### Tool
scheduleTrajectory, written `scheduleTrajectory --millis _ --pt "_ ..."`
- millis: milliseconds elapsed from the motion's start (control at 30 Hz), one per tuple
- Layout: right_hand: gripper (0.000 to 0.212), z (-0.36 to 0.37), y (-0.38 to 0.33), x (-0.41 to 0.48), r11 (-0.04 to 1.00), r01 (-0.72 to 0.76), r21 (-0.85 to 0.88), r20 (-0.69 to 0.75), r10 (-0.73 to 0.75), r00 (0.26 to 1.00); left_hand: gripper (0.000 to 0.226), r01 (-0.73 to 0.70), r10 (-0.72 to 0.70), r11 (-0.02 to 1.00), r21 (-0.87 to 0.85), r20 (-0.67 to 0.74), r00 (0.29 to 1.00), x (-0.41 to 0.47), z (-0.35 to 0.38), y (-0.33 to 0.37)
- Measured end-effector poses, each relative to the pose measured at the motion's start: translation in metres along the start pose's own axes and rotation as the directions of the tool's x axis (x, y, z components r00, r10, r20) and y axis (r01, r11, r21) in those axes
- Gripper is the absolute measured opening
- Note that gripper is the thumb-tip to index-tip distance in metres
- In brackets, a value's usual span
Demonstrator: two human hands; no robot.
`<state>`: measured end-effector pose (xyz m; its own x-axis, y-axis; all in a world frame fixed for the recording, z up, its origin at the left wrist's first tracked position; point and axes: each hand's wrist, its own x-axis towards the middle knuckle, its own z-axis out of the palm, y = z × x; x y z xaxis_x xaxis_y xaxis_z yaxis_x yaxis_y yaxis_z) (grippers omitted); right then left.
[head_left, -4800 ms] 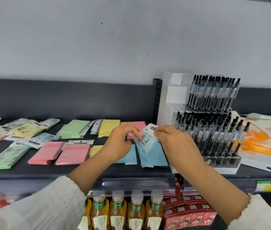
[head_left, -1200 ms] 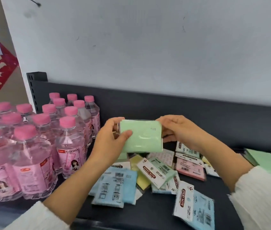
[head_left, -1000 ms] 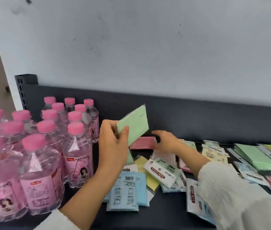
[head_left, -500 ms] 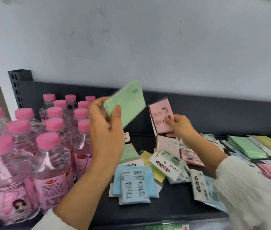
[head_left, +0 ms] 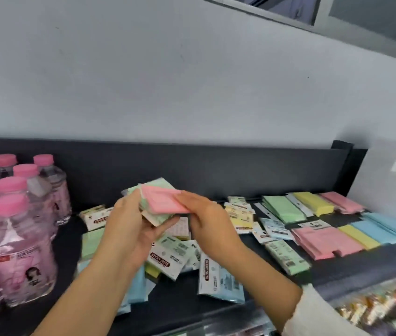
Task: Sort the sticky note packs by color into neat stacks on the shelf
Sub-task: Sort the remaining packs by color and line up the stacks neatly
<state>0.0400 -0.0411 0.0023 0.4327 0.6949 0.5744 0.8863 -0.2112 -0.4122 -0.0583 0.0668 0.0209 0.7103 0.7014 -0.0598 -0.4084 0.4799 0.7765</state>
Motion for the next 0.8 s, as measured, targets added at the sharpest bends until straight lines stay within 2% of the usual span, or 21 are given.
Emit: scheduleTrajectory --millis 67,133,200,267,300,400,500,600,733,800 --pt "0.056 0.013 0.006 -0.018 0.994 0.038 -0.104 0.055 -0.033 0.998 0.03 0.013 -0.013 1.0 0.028 0.009 1.0 -0.004 0.008 -0.016" --pt "0.063 0.014 0.012 -0.027 0.986 -0.005 -0.164 0.116 0.024 0.993 0.022 0.004 -0.001 0.993 0.115 -0.025 1.0 -0.005 0.009 -0.029" --pt "0.07 0.008 0.019 -0.034 0.986 -0.007 -0.164 0.208 0.042 0.977 0.013 0.021 -0.008 0.986 0.168 -0.077 0.997 -0.004 0.006 -0.036" --pt "0.073 -0.001 0.027 -0.036 0.989 0.006 -0.148 0.289 0.038 0.957 0.022 0.013 0.007 0.979 0.203 -0.094 0.996 -0.002 0.002 -0.038" --pt "0.074 -0.007 0.032 -0.037 0.992 -0.029 -0.127 0.319 0.069 0.945 0.026 -0.008 0.029 0.975 0.222 -0.094 0.995 -0.002 0.002 -0.037" --pt "0.069 -0.027 0.06 -0.035 0.96 -0.258 -0.104 0.353 0.278 0.893 0.029 -0.117 0.15 0.954 0.277 -0.1 0.984 0.001 0.0 -0.027" --pt "0.055 -0.04 0.088 -0.03 0.926 -0.306 -0.22 0.322 0.365 0.873 0.031 -0.233 0.288 0.912 0.338 -0.123 0.95 0.0 -0.004 -0.016" --pt "0.053 -0.036 0.094 -0.019 0.922 -0.293 -0.253 0.377 0.373 0.848 0.029 -0.302 0.371 0.88 0.367 -0.134 0.919 -0.005 -0.009 -0.006" --pt "0.067 -0.013 0.091 -0.001 0.931 -0.256 -0.26 0.514 0.358 0.78 0.027 -0.359 0.425 0.856 0.372 -0.109 0.899 -0.013 -0.016 0.006" --pt "0.064 -0.003 0.084 0.006 0.947 -0.242 -0.213 0.507 0.318 0.801 0.025 -0.39 0.454 0.844 0.368 -0.103 0.885 -0.017 -0.02 0.015"
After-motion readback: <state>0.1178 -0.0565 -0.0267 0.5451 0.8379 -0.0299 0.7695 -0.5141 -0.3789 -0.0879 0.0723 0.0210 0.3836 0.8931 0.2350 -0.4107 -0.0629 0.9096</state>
